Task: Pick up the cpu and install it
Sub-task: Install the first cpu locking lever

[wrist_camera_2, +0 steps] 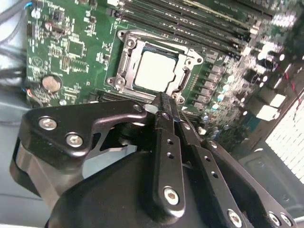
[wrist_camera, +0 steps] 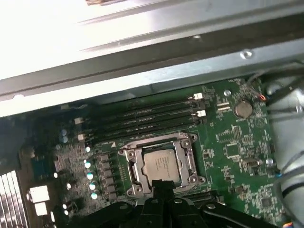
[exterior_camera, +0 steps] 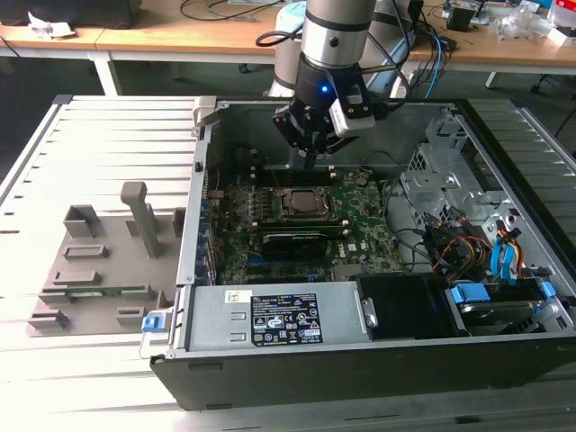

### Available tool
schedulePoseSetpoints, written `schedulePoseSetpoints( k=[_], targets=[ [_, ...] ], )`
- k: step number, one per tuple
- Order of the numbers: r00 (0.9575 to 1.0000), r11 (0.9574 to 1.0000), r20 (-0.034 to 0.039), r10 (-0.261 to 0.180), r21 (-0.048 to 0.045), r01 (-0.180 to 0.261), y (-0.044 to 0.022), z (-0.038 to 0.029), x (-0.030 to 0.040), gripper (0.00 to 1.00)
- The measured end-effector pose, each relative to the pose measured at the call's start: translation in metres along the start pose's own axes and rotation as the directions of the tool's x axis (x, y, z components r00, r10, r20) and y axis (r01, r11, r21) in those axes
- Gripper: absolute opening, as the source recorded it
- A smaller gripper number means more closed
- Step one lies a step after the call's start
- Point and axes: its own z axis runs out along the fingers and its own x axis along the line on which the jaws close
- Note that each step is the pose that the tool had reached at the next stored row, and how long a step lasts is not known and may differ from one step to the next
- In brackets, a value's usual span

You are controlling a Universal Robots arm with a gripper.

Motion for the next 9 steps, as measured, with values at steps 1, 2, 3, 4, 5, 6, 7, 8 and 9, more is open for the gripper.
schedulePoseSetpoints(
  k=[1,2,3,4,5,6,7,8,9],
  targets=[
    [0.9994,0.9994,0.0007,-0.035,0.0020,0.035,0.0000,0.0000,0.0000,0.11],
    [0.9976,0.9976,0.0014,-0.069,0.0049,0.069,0.0000,0.0000,0.0000,0.11],
    [0.9933,0.9932,0.0021,-0.116,0.0075,0.116,0.0000,0.0000,0.0000,0.11],
    [0.9887,0.9887,0.0025,-0.150,0.0091,0.150,0.0000,0.0000,0.0000,0.11],
    [0.9835,0.9835,0.0028,-0.181,0.0107,0.181,0.0000,0.0000,0.0000,0.11],
    [0.9786,0.9785,0.0031,-0.206,0.0119,0.206,0.0000,0.0001,0.0000,0.11],
    [0.9734,0.9733,0.0032,-0.229,0.0133,0.229,0.0000,0.0001,0.0000,0.11],
    [0.9726,0.9725,0.0033,-0.232,0.0156,0.232,0.0000,0.0001,0.0005,0.11],
    [0.9726,0.9724,0.0039,-0.233,0.0182,0.232,-0.0002,0.0001,0.0014,0.11]
  ],
)
